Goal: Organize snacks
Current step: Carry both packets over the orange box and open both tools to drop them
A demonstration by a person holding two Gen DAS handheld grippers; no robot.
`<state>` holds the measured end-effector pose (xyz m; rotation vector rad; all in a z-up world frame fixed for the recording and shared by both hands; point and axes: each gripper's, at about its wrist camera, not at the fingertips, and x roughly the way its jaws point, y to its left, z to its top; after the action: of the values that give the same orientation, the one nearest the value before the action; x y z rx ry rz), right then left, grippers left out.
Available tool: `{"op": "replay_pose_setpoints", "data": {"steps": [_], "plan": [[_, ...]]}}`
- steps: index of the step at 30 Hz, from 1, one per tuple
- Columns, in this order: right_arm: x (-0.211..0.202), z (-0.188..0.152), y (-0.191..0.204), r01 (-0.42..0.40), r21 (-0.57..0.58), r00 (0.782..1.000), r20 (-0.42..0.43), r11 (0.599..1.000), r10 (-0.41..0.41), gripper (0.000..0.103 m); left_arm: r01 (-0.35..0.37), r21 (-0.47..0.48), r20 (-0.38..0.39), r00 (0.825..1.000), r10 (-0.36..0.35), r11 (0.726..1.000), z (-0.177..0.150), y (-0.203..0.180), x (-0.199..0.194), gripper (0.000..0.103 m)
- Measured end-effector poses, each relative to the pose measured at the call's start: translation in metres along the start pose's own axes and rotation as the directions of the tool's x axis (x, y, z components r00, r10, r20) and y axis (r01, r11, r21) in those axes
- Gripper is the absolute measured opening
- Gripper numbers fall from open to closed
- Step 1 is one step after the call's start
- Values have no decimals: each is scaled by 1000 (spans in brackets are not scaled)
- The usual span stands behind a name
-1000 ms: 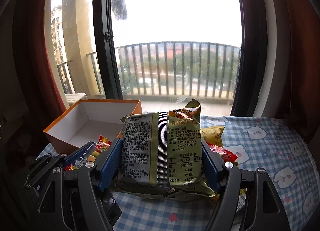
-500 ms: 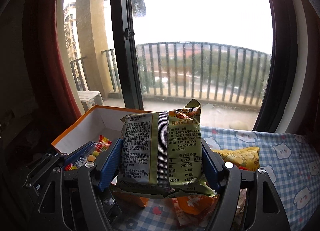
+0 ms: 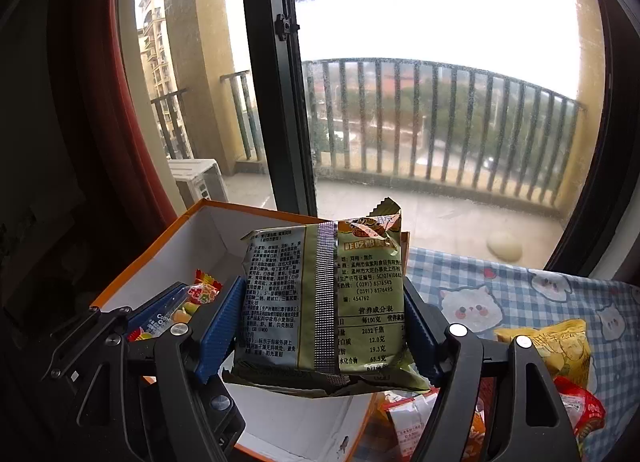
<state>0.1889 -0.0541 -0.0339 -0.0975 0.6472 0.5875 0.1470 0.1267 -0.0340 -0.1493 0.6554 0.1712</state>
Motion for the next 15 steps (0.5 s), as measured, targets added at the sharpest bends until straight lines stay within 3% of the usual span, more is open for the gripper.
{"op": "replay_pose_setpoints", "data": {"steps": [7, 10, 12, 15], "plan": [[46, 8, 2, -12, 40, 995, -100, 999, 16, 77, -43, -20, -91, 995, 41, 999, -3, 9, 27, 41], [53, 5, 0, 9, 57, 992, -129, 998, -2, 78, -63, -9, -122, 991, 61, 998, -7, 11, 31, 60], [52, 3, -2, -10, 60, 993, -113, 998, 16, 77, -45, -25, -112, 993, 42, 999, -8, 14, 28, 79], [47, 4, -2, -27, 70, 996, -82, 997, 33, 78, -34, -39, -117, 993, 29, 999, -9, 14, 21, 84]]}}
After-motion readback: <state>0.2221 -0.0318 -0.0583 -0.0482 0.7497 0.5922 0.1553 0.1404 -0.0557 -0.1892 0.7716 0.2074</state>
